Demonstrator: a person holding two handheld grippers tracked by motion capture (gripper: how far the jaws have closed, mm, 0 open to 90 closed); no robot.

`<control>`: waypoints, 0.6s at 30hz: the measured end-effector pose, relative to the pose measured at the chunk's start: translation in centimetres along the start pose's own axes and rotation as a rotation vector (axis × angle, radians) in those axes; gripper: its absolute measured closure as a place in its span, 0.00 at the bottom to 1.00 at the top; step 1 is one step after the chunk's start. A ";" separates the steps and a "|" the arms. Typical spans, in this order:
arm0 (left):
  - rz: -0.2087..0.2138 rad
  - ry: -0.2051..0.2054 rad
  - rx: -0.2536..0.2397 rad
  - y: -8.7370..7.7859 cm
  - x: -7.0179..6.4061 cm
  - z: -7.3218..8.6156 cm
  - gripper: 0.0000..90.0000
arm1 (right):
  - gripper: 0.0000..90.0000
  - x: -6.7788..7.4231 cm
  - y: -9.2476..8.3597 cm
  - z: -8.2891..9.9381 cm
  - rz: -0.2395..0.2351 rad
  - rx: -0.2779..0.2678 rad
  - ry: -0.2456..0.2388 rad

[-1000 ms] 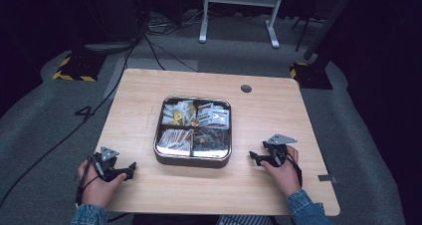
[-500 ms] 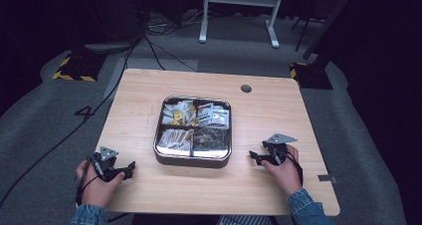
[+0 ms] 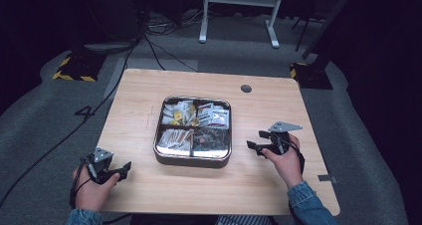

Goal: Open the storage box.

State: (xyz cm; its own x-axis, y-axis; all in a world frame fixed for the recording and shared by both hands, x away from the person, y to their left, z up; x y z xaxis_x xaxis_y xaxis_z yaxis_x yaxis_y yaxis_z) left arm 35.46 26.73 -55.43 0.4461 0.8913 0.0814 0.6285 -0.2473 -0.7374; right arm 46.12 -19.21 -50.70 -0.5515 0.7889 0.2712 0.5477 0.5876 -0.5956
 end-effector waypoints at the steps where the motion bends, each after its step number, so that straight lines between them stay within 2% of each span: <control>1: 0.004 0.005 0.008 -0.1 0.0 0.1 0.30 | 0.32 0.2 0.0 -0.3 -0.006 -0.003 -0.001; 6: 0.028 0.018 0.062 0.0 -0.4 0.8 0.32 | 0.33 1.7 0.6 -1.5 -0.045 0.000 -0.018; 7: 0.034 0.025 0.060 0.0 -0.6 0.7 0.33 | 0.33 2.4 1.2 -1.5 -0.066 0.027 -0.033; 8: 0.034 0.025 0.060 0.0 -0.6 0.7 0.33 | 0.33 2.4 1.2 -1.5 -0.066 0.027 -0.033; 9: 0.038 0.022 0.056 0.0 -0.7 0.6 0.33 | 0.33 3.5 1.9 -1.9 -0.086 0.037 -0.052; 12: 0.043 0.029 0.038 0.0 -0.9 0.3 0.33 | 0.33 5.1 2.5 -3.0 -0.115 0.019 -0.075; 15: 0.049 0.032 0.027 -0.1 -1.1 0.0 0.33 | 0.33 6.8 3.3 -3.9 -0.148 0.026 -0.091; 18: 0.053 0.042 0.030 0.0 -1.1 0.0 0.33 | 0.32 8.2 4.5 -4.6 -0.159 0.044 -0.118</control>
State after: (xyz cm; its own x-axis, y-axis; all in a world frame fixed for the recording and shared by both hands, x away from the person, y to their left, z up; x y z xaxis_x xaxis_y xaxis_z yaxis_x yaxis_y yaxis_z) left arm 34.93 25.74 -55.51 0.5049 0.8604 0.0692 0.5842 -0.2815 -0.7612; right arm 46.97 -9.33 -47.65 -0.7001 0.6586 0.2758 0.4214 0.6929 -0.5850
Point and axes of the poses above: each handheld gripper's, and its own axes: y roughly forward along the jaws, z roughly out of its underside, x roughly to its left, the point moved 9 cm from there along y, roughly forward along the jaws, and after that the axes turned 13 degrees about y, right-handed, at the moved point
